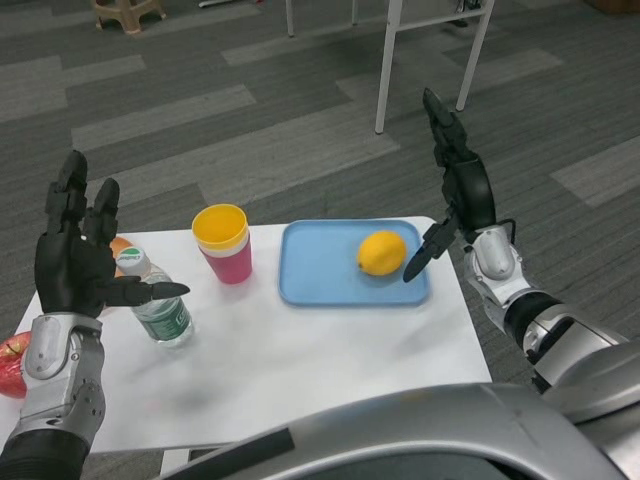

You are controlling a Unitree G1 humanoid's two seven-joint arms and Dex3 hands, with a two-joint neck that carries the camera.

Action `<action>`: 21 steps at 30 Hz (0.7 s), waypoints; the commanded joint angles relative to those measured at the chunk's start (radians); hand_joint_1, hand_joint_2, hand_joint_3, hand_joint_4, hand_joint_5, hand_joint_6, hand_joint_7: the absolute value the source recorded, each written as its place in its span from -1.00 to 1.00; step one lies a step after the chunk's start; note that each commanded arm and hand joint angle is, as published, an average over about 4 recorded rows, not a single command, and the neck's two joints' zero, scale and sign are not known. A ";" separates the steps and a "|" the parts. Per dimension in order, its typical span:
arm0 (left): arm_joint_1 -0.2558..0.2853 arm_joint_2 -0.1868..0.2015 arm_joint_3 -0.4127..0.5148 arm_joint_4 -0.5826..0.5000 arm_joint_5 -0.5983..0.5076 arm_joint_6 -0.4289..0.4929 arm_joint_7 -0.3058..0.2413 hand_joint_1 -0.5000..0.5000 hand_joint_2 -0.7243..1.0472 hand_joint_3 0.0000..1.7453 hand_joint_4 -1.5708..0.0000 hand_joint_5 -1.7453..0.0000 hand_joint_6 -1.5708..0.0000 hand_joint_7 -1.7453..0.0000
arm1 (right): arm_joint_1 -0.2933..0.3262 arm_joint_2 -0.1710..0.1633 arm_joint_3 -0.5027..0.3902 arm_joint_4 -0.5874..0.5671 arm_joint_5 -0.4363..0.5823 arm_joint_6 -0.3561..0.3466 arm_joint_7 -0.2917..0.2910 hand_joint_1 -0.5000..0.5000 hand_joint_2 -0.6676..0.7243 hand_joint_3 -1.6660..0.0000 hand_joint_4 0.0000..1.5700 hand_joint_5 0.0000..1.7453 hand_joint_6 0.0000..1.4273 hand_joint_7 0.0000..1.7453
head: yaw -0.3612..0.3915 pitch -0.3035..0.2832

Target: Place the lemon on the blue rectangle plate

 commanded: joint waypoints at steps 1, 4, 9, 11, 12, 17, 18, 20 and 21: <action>0.007 0.006 0.006 -0.012 -0.009 -0.001 -0.003 -1.00 -0.30 -0.90 1.00 0.74 1.00 0.84 | 0.027 -0.007 -0.016 -0.037 0.012 -0.011 -0.006 -0.69 1.00 1.00 -1.00 -1.00 -1.00 -1.00 | 0.000 0.000; 0.008 0.006 0.007 -0.013 -0.009 -0.002 -0.003 -1.00 -0.30 -0.90 1.00 0.65 1.00 0.84 | 0.033 -0.005 -0.017 -0.051 0.014 -0.012 -0.012 -0.69 1.00 1.00 -1.00 -1.00 -1.00 -1.00 | -0.002 -0.001; 0.008 0.006 0.007 -0.015 -0.009 -0.002 -0.003 -1.00 -0.30 -0.90 1.00 0.71 1.00 0.84 | 0.035 -0.004 -0.015 -0.076 0.016 -0.015 -0.021 -0.67 0.91 1.00 -1.00 -1.00 -1.00 -1.00 | 0.006 0.003; 0.009 0.006 0.008 -0.018 -0.009 -0.002 -0.003 -1.00 -0.30 -0.90 1.00 0.65 1.00 0.84 | 0.036 -0.004 -0.012 -0.090 0.016 -0.016 -0.025 -0.67 0.91 1.00 -1.00 -1.00 -1.00 -1.00 | 0.008 0.006; 0.010 0.006 0.008 -0.020 -0.009 -0.002 -0.003 -1.00 -0.30 -0.90 1.00 0.65 1.00 0.84 | 0.036 -0.004 -0.011 -0.100 0.016 -0.017 -0.027 -0.67 0.91 1.00 -1.00 -1.00 -1.00 -1.00 | 0.009 0.007; 0.012 0.006 0.012 -0.025 -0.009 -0.004 -0.003 -1.00 -0.30 -0.90 1.00 0.74 1.00 0.84 | 0.046 -0.001 -0.010 -0.143 0.015 -0.022 -0.035 -0.67 0.91 1.00 -1.00 -1.00 -1.00 -1.00 | 0.009 0.010; 0.012 0.006 0.013 -0.025 -0.009 -0.005 -0.003 -1.00 -0.30 -0.90 1.00 0.71 1.00 0.84 | 0.047 0.000 -0.010 -0.146 0.015 -0.022 -0.036 -0.67 0.91 1.00 -1.00 -1.00 -1.00 -1.00 | 0.010 0.011; 0.014 0.006 0.014 -0.025 -0.009 -0.005 -0.003 -1.00 -0.30 -0.90 1.00 0.65 1.00 0.84 | 0.049 0.003 -0.009 -0.146 0.015 -0.022 -0.036 -0.67 0.91 1.00 -1.00 -1.00 -1.00 -1.00 | 0.011 0.011; 0.014 0.006 0.014 -0.025 -0.009 -0.005 -0.003 -1.00 -0.30 -0.90 1.00 0.68 1.00 0.84 | 0.051 0.003 -0.007 -0.147 0.015 -0.022 -0.036 -0.67 0.91 1.00 -1.00 -1.00 -1.00 -1.00 | 0.011 0.011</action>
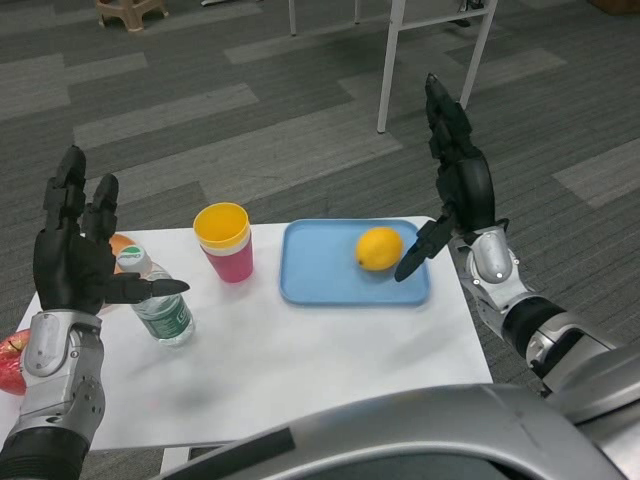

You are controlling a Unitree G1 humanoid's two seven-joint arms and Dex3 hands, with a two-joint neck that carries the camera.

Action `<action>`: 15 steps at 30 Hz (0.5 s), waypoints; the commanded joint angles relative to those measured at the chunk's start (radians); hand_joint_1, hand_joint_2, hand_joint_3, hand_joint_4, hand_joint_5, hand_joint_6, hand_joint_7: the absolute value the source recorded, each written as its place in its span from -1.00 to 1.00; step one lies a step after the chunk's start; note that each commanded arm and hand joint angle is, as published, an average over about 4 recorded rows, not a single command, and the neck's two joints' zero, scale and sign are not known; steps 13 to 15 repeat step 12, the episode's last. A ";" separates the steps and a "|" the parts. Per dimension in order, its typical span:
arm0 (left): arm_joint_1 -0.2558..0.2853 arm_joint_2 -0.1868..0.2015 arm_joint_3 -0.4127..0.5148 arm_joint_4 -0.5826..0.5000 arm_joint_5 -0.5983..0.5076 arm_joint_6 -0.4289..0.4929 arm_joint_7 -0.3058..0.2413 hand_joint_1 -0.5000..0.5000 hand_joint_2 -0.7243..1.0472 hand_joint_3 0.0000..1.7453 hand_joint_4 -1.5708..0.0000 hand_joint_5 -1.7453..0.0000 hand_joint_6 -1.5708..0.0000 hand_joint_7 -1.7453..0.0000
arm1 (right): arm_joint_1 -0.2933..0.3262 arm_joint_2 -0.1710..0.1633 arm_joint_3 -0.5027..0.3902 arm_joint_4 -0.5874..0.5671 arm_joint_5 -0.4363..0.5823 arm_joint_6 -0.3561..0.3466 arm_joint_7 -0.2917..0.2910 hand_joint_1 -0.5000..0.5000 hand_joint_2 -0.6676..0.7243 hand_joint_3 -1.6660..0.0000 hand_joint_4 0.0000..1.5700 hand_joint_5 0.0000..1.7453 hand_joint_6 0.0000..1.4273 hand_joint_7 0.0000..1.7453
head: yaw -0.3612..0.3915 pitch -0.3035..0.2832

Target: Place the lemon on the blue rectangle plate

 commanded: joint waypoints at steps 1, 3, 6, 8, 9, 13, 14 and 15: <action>0.011 0.006 0.008 -0.010 -0.010 -0.005 -0.003 -1.00 -0.30 -0.90 1.00 0.71 1.00 0.84 | 0.013 0.003 0.000 -0.011 0.005 -0.008 -0.007 -0.67 0.91 1.00 -1.00 -1.00 -1.00 -1.00 | 0.000 0.000; 0.012 0.006 0.008 -0.011 -0.012 -0.006 -0.003 -1.00 -0.30 -0.90 1.00 0.76 1.00 0.84 | 0.015 0.004 0.003 -0.014 0.005 -0.008 -0.008 -0.67 0.91 1.00 -1.00 -1.00 -1.00 -1.00 | 0.001 0.001; 0.014 0.006 0.007 -0.012 -0.016 -0.007 -0.003 -1.00 -0.30 -0.90 1.00 0.68 1.00 0.84 | 0.015 0.005 0.010 -0.014 0.005 -0.008 -0.009 -0.67 0.91 1.00 -1.00 -1.00 -1.00 -1.00 | 0.003 0.000; 0.016 0.006 0.007 -0.012 -0.018 -0.007 -0.003 -1.00 -0.30 -0.90 1.00 0.65 1.00 0.84 | 0.015 0.005 0.013 -0.014 0.005 -0.008 -0.010 -0.67 0.91 1.00 -1.00 -1.00 -1.00 -1.00 | 0.004 -0.001; 0.016 0.006 0.007 -0.013 -0.018 -0.007 -0.003 -1.00 -0.30 -0.90 1.00 0.65 1.00 0.84 | 0.015 0.005 0.014 -0.014 0.005 -0.008 -0.011 -0.67 0.91 1.00 -1.00 -1.00 -1.00 -1.00 | 0.004 -0.001; 0.016 0.006 0.007 -0.014 -0.018 -0.007 -0.003 -1.00 -0.30 -0.90 1.00 0.65 1.00 0.84 | 0.015 0.005 0.017 -0.014 0.005 -0.008 -0.011 -0.67 0.91 1.00 -1.00 -1.00 -1.00 -1.00 | 0.005 -0.001; 0.016 0.006 0.007 -0.014 -0.018 -0.007 -0.003 -1.00 -0.30 -0.90 1.00 0.65 1.00 0.84 | 0.015 0.005 0.017 -0.014 0.005 -0.008 -0.011 -0.67 0.91 1.00 -1.00 -1.00 -1.00 -1.00 | 0.005 -0.001; 0.016 0.006 0.007 -0.014 -0.018 -0.007 -0.003 -1.00 -0.30 -0.90 1.00 0.65 1.00 0.84 | 0.015 0.005 0.017 -0.014 0.005 -0.008 -0.011 -0.67 0.91 1.00 -1.00 -1.00 -1.00 -1.00 | 0.005 -0.001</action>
